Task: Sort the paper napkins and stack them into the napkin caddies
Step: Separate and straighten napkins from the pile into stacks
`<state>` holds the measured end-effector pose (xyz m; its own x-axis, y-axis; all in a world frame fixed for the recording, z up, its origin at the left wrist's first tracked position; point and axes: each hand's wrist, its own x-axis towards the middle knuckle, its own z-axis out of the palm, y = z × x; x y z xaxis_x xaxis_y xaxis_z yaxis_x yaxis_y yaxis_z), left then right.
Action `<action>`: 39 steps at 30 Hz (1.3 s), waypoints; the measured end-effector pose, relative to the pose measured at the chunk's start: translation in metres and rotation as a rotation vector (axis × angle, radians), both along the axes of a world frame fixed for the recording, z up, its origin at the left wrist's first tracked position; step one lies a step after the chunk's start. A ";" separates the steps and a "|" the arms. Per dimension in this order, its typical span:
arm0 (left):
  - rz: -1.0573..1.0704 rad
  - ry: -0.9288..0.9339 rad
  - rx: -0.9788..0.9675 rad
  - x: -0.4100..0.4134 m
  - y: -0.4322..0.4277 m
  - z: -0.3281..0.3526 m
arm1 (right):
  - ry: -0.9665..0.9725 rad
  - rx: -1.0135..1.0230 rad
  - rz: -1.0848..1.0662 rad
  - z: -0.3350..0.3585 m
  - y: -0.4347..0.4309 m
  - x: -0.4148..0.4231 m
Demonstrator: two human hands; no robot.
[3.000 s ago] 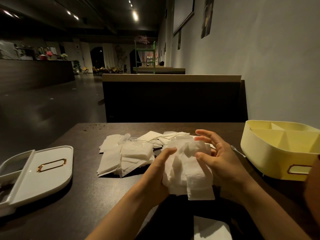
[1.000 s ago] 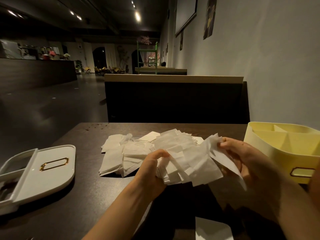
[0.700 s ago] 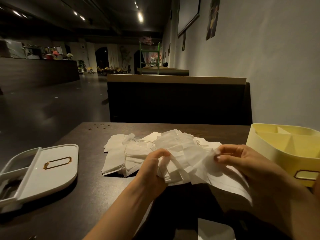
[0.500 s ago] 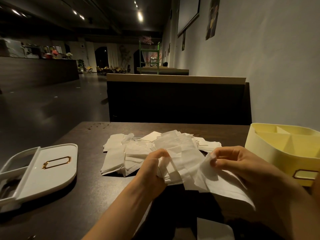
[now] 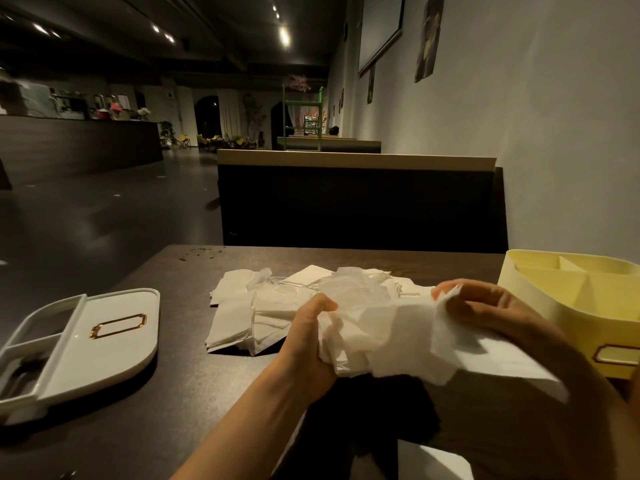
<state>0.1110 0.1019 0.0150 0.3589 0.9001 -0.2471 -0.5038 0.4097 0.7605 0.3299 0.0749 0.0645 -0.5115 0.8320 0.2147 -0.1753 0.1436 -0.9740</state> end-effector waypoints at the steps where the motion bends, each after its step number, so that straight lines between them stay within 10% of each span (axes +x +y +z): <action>1: 0.001 -0.014 -0.006 0.000 -0.001 0.000 | 0.006 0.001 0.062 0.001 0.005 0.003; 6: -0.033 0.116 0.021 -0.001 0.000 -0.008 | 0.145 -0.151 0.247 -0.005 0.026 0.006; 10: -0.203 0.078 0.137 0.005 -0.004 -0.006 | 0.008 -0.203 -0.136 -0.009 0.025 -0.007; 18: -0.251 0.103 0.269 0.008 -0.018 0.006 | 0.102 -0.394 -0.217 -0.018 0.015 -0.015; 32: -0.078 0.056 0.143 0.009 -0.013 0.000 | -0.168 -0.173 -0.471 -0.011 0.009 -0.006; 39: 0.002 0.088 0.102 0.014 -0.012 -0.003 | 0.072 -0.222 -0.379 -0.008 0.003 -0.017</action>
<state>0.1249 0.0896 0.0119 0.3383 0.9227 -0.1847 -0.4341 0.3272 0.8393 0.3129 0.0783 0.0563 -0.1513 0.9879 0.0333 -0.2188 -0.0006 -0.9758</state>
